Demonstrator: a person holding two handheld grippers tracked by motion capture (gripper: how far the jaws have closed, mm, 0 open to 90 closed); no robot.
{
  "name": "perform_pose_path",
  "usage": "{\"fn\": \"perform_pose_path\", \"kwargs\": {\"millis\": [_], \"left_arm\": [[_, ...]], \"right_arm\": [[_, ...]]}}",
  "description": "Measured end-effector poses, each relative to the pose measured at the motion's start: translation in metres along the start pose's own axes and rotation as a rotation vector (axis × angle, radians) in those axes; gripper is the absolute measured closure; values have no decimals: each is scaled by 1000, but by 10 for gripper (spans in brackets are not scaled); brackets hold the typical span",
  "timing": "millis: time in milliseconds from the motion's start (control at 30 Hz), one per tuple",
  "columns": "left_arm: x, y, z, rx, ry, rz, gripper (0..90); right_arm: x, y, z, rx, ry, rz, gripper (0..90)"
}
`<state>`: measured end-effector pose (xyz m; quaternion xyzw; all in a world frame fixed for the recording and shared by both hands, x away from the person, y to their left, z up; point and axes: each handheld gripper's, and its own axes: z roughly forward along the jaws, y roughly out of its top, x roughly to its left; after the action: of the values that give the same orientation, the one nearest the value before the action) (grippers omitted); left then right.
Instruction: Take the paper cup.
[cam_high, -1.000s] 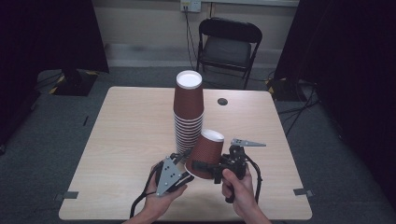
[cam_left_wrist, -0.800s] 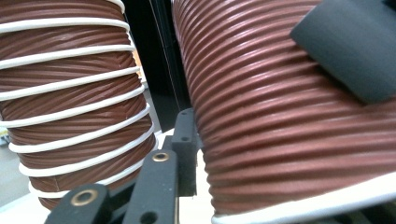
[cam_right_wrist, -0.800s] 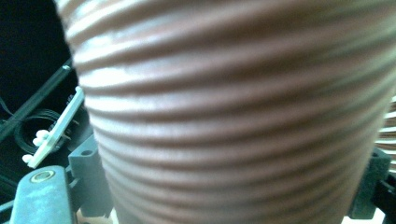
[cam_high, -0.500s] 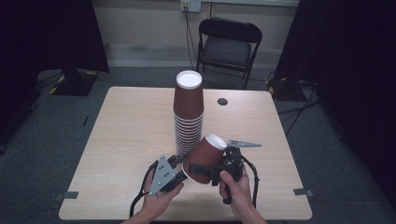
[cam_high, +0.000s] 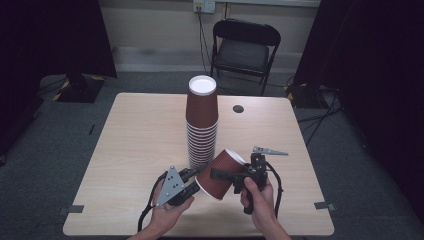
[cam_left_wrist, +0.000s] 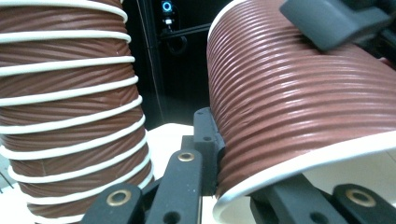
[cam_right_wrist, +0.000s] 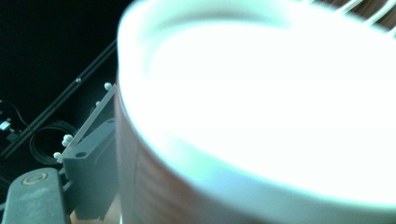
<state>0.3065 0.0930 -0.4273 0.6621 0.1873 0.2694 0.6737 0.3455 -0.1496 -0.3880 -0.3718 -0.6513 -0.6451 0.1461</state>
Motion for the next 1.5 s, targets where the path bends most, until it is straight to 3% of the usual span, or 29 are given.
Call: {"fn": "perform_pose_path", "kwargs": {"millis": [333,467,533,733,833,900,933,1133,1233,1300,1367,1433,1500], "left_arm": [[5,-2,-5,80,-82,-92,853],[8,-1,-6,118,-98,-88,853],[9,-1,-6,137,-103,-111,853],[13,0,-8,239,-118,-138,853],[16,1,-7,310,-132,-172,853],[18,1,-6,329,-140,-204,853],[19,1,-6,334,-140,-211,854],[26,3,-9,382,-152,-230,853],[33,3,-9,428,-171,-261,853],[37,2,-9,463,-185,-281,854],[36,2,-10,458,-176,-249,854],[35,3,-10,490,-184,-227,853],[34,2,-8,522,-193,-228,853]], "right_arm": [[-4,3,-10,-34,-46,-35,116],[-5,5,-13,-46,-67,-56,131],[-6,6,-15,-45,-76,-60,137],[-6,8,-23,-61,-107,-90,136],[-8,10,-27,-65,-127,-95,135],[-6,9,-30,-66,-155,-118,136],[-4,9,-31,-57,-175,-152,136],[-1,10,-35,-33,-206,-226,135],[1,8,-37,-21,-225,-270,152],[3,6,-37,-1,-206,-301,200],[4,3,-36,24,-188,-320,198],[5,1,-35,49,-196,-333,158],[6,0,-34,58,-200,-352,182]]}}
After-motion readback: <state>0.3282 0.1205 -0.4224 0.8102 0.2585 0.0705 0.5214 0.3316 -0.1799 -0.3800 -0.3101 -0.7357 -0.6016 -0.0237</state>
